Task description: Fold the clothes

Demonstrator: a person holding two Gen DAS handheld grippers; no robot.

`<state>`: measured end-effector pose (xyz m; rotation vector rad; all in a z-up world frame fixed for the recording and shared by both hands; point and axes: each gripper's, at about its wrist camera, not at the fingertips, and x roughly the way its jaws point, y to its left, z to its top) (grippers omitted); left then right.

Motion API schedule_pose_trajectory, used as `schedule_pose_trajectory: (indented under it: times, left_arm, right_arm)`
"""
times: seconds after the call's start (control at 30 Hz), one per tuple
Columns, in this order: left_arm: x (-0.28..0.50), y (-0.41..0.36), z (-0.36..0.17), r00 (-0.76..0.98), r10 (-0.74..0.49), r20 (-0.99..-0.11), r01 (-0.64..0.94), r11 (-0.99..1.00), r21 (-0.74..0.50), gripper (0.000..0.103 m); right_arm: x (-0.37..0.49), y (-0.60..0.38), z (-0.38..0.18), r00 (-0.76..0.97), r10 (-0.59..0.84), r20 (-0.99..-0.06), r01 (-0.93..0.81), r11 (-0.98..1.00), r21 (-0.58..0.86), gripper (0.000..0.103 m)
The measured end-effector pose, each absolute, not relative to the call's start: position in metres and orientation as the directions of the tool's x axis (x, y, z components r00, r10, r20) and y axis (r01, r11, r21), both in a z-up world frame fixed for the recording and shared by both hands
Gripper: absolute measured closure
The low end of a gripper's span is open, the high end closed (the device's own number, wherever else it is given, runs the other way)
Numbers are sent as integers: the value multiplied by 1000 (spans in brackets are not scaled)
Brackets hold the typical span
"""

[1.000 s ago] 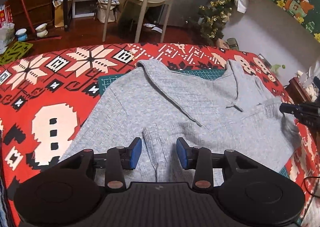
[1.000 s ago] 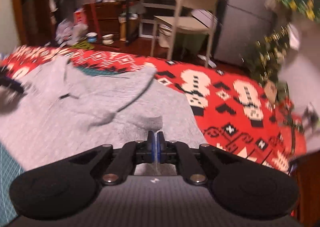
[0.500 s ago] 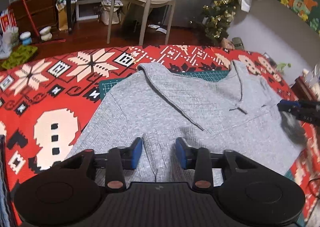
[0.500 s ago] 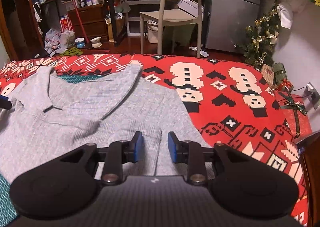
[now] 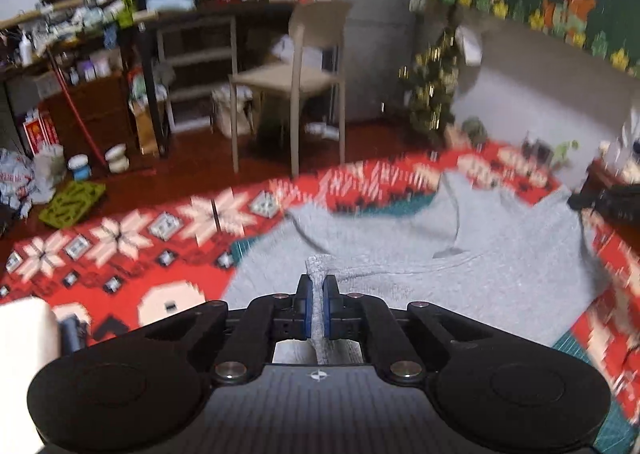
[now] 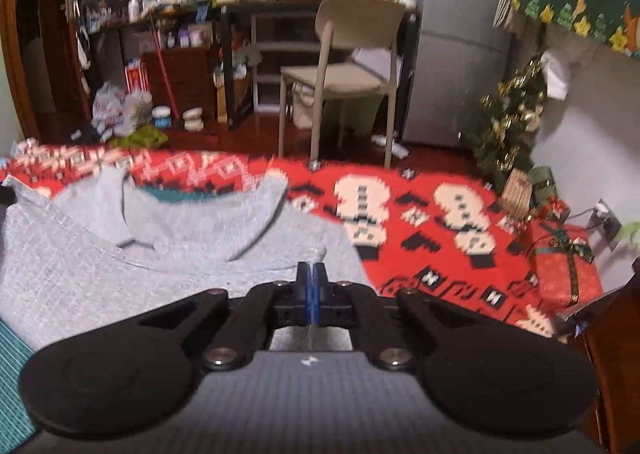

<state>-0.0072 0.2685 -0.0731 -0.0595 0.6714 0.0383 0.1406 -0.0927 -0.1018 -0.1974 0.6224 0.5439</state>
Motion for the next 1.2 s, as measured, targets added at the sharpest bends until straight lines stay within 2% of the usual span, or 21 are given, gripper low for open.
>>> schedule_pose_trajectory:
  times: [0.13,0.33,0.5,0.9,0.97,1.0,1.07,1.1,1.13,1.17,1.2]
  left_arm:
    - [-12,272,-50,817,28,-576,-55,998,-30,98]
    - [9,275,-55,813,45,-581,-57,998,-2,98]
    - [33,279,-72,790,73,-609,-66,997,34,98]
    - [78,292,-126,713,115,-691,-112,992,49,97]
    - [79,295,-136,690,118,-714,-124,991,45,93]
    - [79,296,-139,681,120,-722,-131,991,41,87]
    - [75,298,-140,683,126,-719,-146,989,35,81]
    - [71,300,-137,687,128,-715,-155,988,28,71]
    - [67,302,-135,692,130,-711,-164,986,21,65]
    - [63,305,-132,696,131,-706,-172,985,12,65]
    - [57,308,-127,700,126,-703,-179,984,-3,65]
  right_arm:
    - [140,-99,-80,703,438,-560,-517,856,19,102]
    - [150,-89,-72,717,440,-541,-521,854,4,102]
    - [170,-70,-82,710,427,-560,-536,843,-37,102]
    - [221,-55,-138,675,367,-640,-494,869,-23,102]
    - [226,-56,-149,663,361,-656,-484,875,-8,101]
    - [227,-57,-153,655,359,-665,-480,877,1,101]
    - [229,-61,-160,644,355,-677,-471,882,14,95]
    - [227,-64,-160,646,356,-675,-468,884,18,92]
    - [225,-67,-158,649,357,-672,-464,885,22,87]
    - [222,-72,-156,652,363,-665,-461,887,33,80]
    - [218,-77,-152,656,371,-658,-457,889,46,77]
